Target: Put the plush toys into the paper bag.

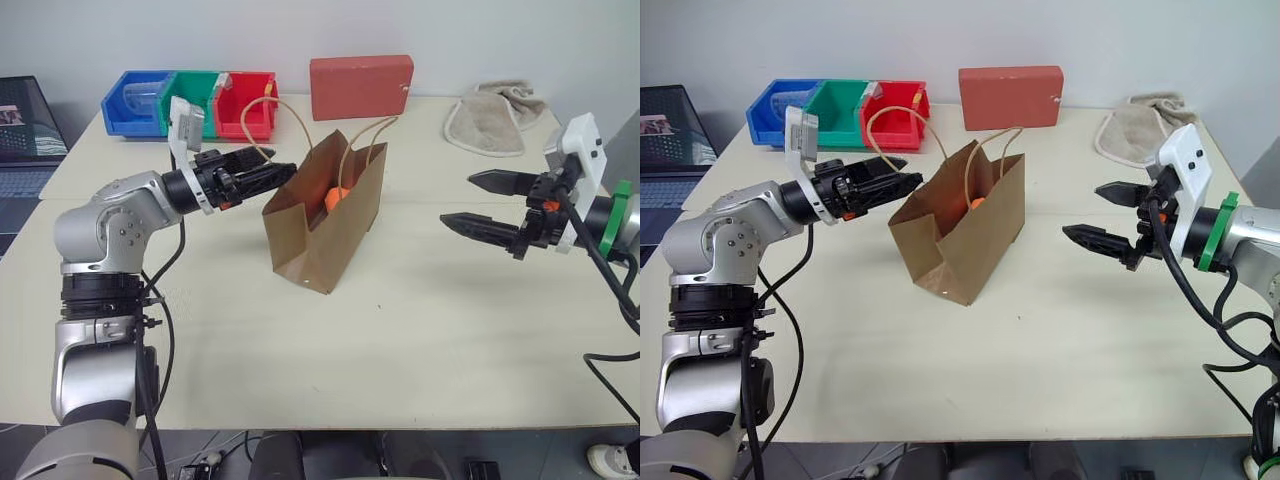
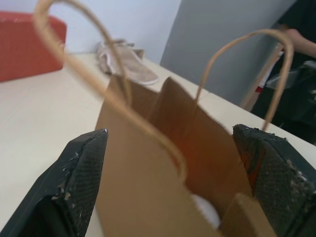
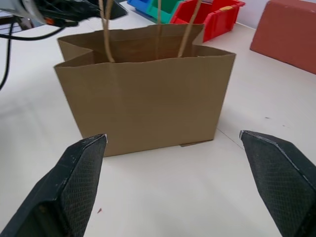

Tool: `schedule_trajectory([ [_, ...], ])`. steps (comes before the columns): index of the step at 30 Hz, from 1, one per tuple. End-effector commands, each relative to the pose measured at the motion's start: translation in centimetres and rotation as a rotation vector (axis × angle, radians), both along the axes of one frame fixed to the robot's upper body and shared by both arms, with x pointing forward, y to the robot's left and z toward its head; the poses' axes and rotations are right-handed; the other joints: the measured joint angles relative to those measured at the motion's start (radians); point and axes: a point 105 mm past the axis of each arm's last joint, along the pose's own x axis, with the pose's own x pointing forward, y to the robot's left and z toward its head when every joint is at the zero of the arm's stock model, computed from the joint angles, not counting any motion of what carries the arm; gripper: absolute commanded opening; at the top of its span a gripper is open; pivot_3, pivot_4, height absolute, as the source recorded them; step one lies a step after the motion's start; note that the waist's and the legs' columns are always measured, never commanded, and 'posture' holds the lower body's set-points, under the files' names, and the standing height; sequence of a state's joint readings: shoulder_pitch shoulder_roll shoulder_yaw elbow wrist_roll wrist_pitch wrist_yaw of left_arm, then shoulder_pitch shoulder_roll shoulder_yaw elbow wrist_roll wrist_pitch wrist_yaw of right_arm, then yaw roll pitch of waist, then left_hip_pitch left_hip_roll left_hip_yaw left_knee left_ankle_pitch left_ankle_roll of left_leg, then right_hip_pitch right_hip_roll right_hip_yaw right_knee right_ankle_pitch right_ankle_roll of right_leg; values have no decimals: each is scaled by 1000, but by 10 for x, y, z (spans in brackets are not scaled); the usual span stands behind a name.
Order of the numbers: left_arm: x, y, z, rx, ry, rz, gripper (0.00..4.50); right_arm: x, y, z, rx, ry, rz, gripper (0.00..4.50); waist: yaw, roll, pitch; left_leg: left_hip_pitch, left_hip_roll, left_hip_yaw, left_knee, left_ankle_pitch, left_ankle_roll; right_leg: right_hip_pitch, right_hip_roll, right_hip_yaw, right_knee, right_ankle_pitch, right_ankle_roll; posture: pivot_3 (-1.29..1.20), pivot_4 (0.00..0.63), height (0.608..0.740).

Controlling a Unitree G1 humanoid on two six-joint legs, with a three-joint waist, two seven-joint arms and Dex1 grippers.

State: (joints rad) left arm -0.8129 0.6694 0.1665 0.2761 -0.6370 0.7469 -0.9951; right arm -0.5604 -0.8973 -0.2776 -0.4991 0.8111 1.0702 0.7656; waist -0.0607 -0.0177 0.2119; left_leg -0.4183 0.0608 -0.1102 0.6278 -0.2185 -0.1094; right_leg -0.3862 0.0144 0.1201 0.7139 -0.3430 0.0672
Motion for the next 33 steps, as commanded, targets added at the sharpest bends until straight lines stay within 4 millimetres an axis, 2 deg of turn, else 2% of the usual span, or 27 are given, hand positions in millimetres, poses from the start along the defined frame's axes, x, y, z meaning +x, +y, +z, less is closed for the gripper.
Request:
schedule_trajectory([
  [1,-16,26,15,30,-83,54,4322,-16,9,13,-12,-105,73,4500,-1,0,0,0,0,0,0,0,0,0,0,0,0,0,0,0,150,740],
  [5,-39,43,8,97,-83,84,4322,-23,18,8,-9,-112,116,4500,-1,0,0,0,1,0,-1,0,0,-1,0,0,-1,0,0,0,150,740],
  [8,-63,32,2,101,-56,5,4322,-25,23,0,-34,-90,153,4500,6,0,0,0,1,0,0,0,0,0,0,0,-1,0,0,0,150,740],
  [10,-74,17,-5,118,-54,-37,4322,-28,26,-2,-40,-76,190,4500,16,0,0,0,0,0,1,0,0,1,-1,0,-1,0,0,0,150,740],
  [14,-70,-5,-23,137,-71,3,4322,-31,32,-2,-51,-70,245,4500,27,-1,0,2,0,0,2,0,0,3,-1,0,-1,0,0,0,150,740],
  [17,-52,-13,-41,166,-104,109,4322,-32,35,-3,-53,-62,271,4500,28,-1,0,2,0,0,3,0,-1,3,0,1,0,0,0,0,150,740],
  [19,-48,-18,-44,155,-112,120,4322,-32,36,-3,-53,-60,278,4500,29,-1,0,2,0,0,3,0,0,3,0,1,0,0,0,0,150,740],
  [22,-63,-38,-46,87,-79,18,4322,-33,35,-4,-62,-47,280,4500,28,-1,0,2,0,0,2,0,0,3,0,1,0,0,0,0,150,740],
  [29,-89,-47,-44,14,-20,-121,4322,-43,35,-7,-67,-7,323,4500,28,-1,0,2,0,0,1,0,0,3,0,0,-1,0,0,0,150,740],
  [33,-92,-50,-50,43,-8,-156,4322,-43,35,-8,-76,-8,319,4500,28,-1,0,2,0,0,2,0,0,3,0,1,-1,0,0,0,150,740],
])
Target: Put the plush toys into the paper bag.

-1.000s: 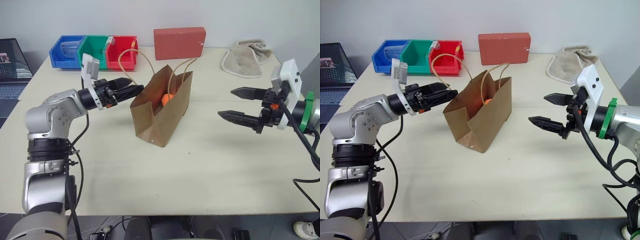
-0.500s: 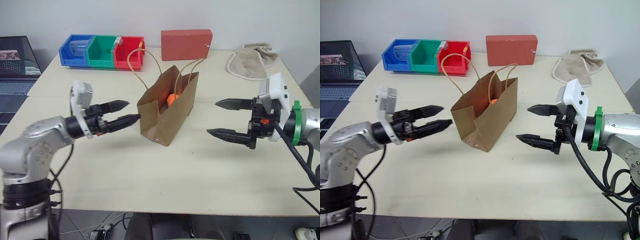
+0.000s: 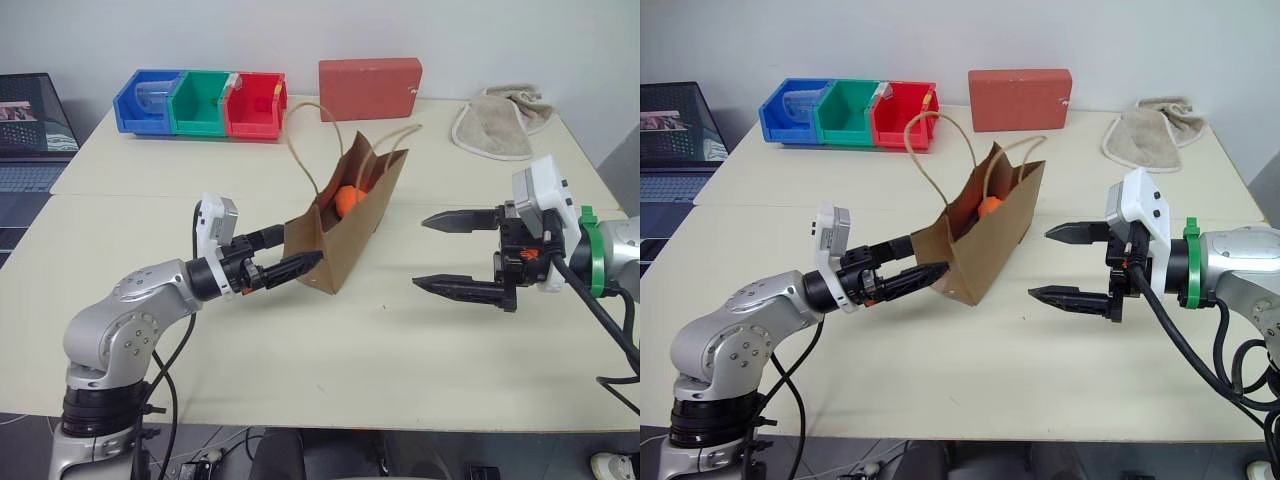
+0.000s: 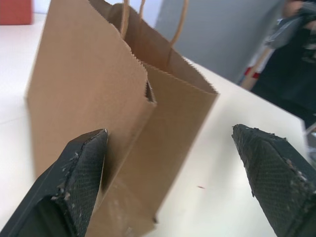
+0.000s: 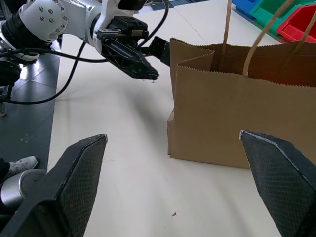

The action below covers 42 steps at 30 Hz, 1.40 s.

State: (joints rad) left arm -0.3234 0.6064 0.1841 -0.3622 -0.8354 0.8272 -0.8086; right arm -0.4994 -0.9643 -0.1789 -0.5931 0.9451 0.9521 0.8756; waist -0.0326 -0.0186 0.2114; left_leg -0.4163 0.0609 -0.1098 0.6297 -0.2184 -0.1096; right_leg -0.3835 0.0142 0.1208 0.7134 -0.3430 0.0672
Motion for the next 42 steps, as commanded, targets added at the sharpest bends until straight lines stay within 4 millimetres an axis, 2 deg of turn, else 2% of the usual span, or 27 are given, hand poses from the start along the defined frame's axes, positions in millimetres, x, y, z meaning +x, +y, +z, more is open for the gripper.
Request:
schedule_trajectory([
  [1,-4,-7,4,20,-49,-27,4322,-6,1,8,-11,-52,18,4500,0,0,0,0,0,0,0,0,0,0,0,0,0,0,0,0,150,740],
  [5,9,-25,-9,49,-88,23,4322,-6,2,8,-11,-53,23,4500,2,0,0,0,0,0,1,0,0,1,0,0,0,0,0,0,150,740],
  [9,24,-37,-11,26,-144,98,4322,-8,3,8,-16,-54,30,4500,3,0,0,0,0,0,1,0,0,2,0,0,-1,0,0,0,150,740],
  [14,35,-43,-10,10,-212,171,4322,-9,5,8,-16,-52,35,4500,3,0,0,1,0,0,1,0,0,2,0,0,-1,0,0,0,150,740],
  [20,42,-42,-2,-35,-258,233,4322,-9,7,8,-11,-53,41,4500,3,0,0,1,0,0,1,0,0,2,0,0,-1,0,0,0,150,740],
  [23,39,-41,-1,-26,-283,202,3741,-7,8,8,-7,-67,40,4500,3,0,0,1,-1,0,1,0,0,2,0,0,-1,0,0,0,150,740],
  [30,38,-37,-6,-15,-266,193,1615,-1,10,11,16,-143,14,4500,3,0,0,1,-1,0,1,0,0,2,0,0,-1,0,0,0,150,740],
  [35,47,-26,-6,10,-279,210,51,0,11,11,30,-198,2,4500,3,0,0,1,-1,-1,0,0,0,2,0,0,-1,0,0,0,150,740],
  [39,51,-23,-4,37,-301,167,51,-2,6,11,22,-206,-17,4500,3,0,0,1,-1,-1,1,0,0,2,0,0,-1,0,0,0,150,740],
  [42,50,-32,4,38,-287,-9,51,-17,-10,17,24,-190,-48,4500,11,0,0,0,-1,-1,1,0,0,2,0,-1,-1,0,0,0,150,740],
])
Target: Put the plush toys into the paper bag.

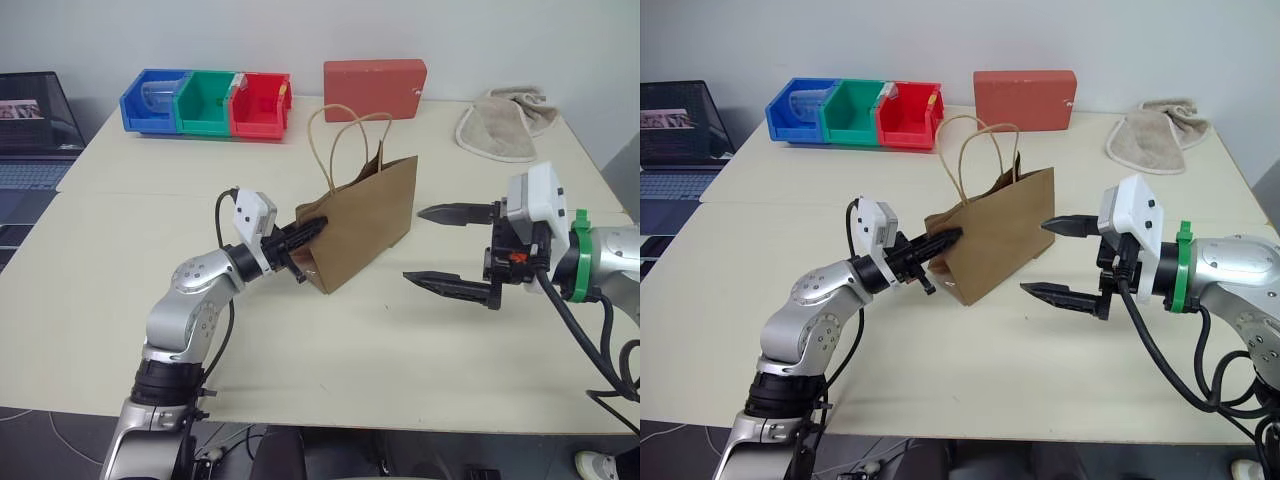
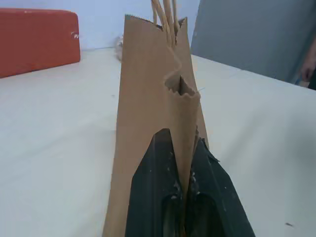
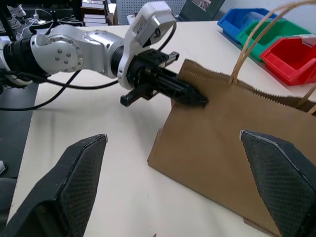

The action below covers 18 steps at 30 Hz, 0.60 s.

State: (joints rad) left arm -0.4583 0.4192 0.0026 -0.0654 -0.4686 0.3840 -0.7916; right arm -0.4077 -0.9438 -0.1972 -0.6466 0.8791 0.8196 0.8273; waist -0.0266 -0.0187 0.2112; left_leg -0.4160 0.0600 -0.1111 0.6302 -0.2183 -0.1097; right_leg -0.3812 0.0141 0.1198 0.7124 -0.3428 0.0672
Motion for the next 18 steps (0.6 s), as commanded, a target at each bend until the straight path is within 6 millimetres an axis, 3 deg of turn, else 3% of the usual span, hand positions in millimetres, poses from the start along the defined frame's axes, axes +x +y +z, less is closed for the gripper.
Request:
schedule_trajectory([
  [1,-6,-11,23,9,-31,-205,51,-22,-15,20,-1,-59,-26,4500,5,0,0,-1,0,-1,0,0,0,0,0,-1,0,0,0,0,150,740],
  [8,-15,-35,36,33,53,-561,51,-50,-38,18,-41,2,-170,4500,-2,0,0,0,0,-1,-1,0,0,2,0,-1,-1,0,0,0,150,740],
  [10,-16,-42,30,85,58,-628,51,-55,-45,16,-59,4,-227,4500,-8,0,0,1,-1,-1,-1,0,0,2,0,-1,-1,0,0,0,150,740],
  [18,-1,-54,4,200,4,-607,51,-59,-47,14,-58,2,-281,4500,-11,0,0,2,-1,0,0,0,0,3,0,0,-1,0,0,0,150,740],
])
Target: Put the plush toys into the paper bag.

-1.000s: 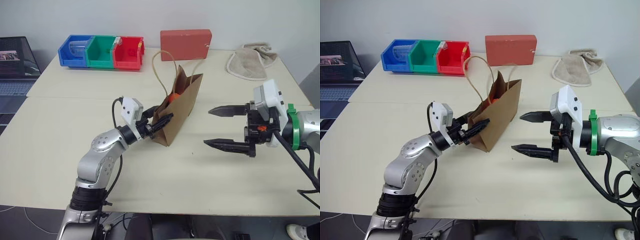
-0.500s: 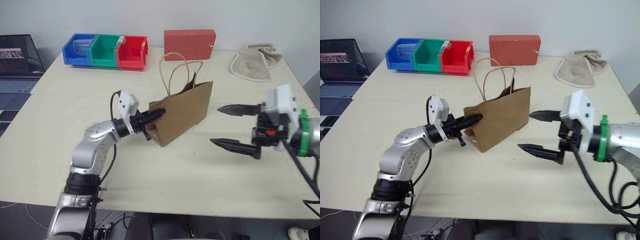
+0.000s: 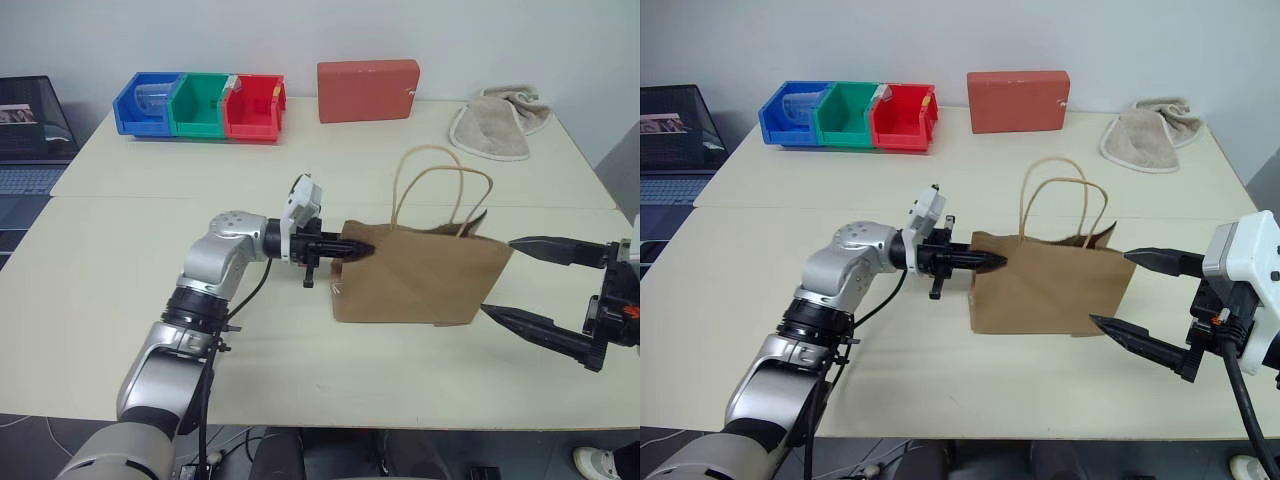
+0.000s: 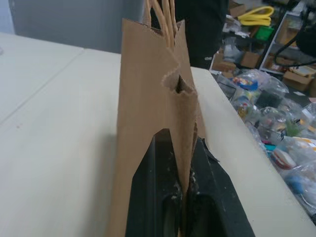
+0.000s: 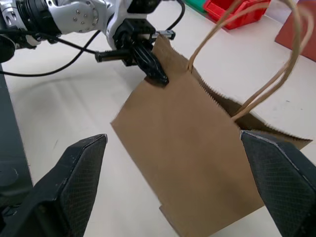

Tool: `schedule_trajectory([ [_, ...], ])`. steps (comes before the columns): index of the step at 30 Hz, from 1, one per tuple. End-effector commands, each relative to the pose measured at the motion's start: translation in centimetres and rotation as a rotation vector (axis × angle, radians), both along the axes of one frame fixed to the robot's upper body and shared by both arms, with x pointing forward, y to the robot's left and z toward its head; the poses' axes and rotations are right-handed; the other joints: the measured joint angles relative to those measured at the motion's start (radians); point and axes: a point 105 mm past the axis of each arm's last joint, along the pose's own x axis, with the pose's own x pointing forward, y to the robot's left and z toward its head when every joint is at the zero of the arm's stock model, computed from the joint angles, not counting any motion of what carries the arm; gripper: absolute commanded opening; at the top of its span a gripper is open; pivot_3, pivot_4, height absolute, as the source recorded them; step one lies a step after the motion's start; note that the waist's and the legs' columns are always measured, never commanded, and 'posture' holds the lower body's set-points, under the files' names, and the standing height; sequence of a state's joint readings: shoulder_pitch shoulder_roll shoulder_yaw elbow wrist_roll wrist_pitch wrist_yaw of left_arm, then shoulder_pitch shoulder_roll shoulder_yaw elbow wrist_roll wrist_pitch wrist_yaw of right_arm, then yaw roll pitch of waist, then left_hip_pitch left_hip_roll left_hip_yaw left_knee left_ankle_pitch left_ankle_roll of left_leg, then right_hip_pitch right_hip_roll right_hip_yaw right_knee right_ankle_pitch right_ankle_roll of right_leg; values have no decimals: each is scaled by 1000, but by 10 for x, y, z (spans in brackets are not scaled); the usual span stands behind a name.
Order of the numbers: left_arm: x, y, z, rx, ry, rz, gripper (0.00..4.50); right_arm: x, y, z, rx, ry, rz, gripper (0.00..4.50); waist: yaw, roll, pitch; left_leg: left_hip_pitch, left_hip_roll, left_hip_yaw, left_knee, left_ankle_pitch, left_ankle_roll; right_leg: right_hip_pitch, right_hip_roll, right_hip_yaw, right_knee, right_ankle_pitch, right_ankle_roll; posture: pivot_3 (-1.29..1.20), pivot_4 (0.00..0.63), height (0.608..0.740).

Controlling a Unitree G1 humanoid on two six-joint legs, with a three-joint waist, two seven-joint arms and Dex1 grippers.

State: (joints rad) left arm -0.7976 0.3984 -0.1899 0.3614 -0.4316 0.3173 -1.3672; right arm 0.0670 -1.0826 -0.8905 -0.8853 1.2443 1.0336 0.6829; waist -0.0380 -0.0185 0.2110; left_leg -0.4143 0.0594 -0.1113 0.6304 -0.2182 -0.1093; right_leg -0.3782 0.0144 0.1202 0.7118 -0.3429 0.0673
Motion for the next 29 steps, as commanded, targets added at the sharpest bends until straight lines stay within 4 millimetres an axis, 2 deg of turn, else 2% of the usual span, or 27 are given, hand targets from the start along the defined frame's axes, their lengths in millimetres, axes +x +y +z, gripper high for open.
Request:
schedule_trajectory([
  [1,7,-1,6,15,-87,19,51,-3,4,6,-9,-43,7,4500,2,0,0,0,0,0,0,0,0,0,0,0,0,0,0,0,150,740],
  [4,10,4,10,0,-99,49,705,-1,4,5,-14,-38,14,4500,5,0,0,0,0,0,0,0,0,0,0,0,0,0,0,0,150,740],
  [12,2,34,16,39,-95,117,3255,9,3,7,-53,-40,43,4500,-1,0,0,0,1,0,-1,0,0,0,0,0,0,0,0,0,150,740],
  [15,-6,77,18,163,-135,250,4182,16,-9,13,-83,-35,45,4500,-7,0,0,0,1,0,-1,0,0,0,0,0,0,0,0,0,150,740],
  [18,-11,98,21,242,-178,326,4182,22,-22,18,-109,-44,31,4500,-10,0,0,1,2,0,-1,0,0,-1,0,0,0,0,0,0,150,740],
  [22,-26,143,38,375,-213,449,4182,27,-55,31,-190,-22,2,4500,-1,0,0,1,1,1,-1,0,0,0,0,0,-1,0,0,0,150,740],
  [26,-31,160,51,387,-219,517,4182,27,-74,40,-236,-19,-12,4500,8,0,0,1,1,1,-1,0,0,0,0,0,-1,0,0,0,150,740],
  [29,-34,167,50,415,-210,534,4182,29,-81,42,-247,-20,-7,4500,6,0,0,1,1,2,-1,0,0,0,0,0,-1,0,0,0,150,740],
])
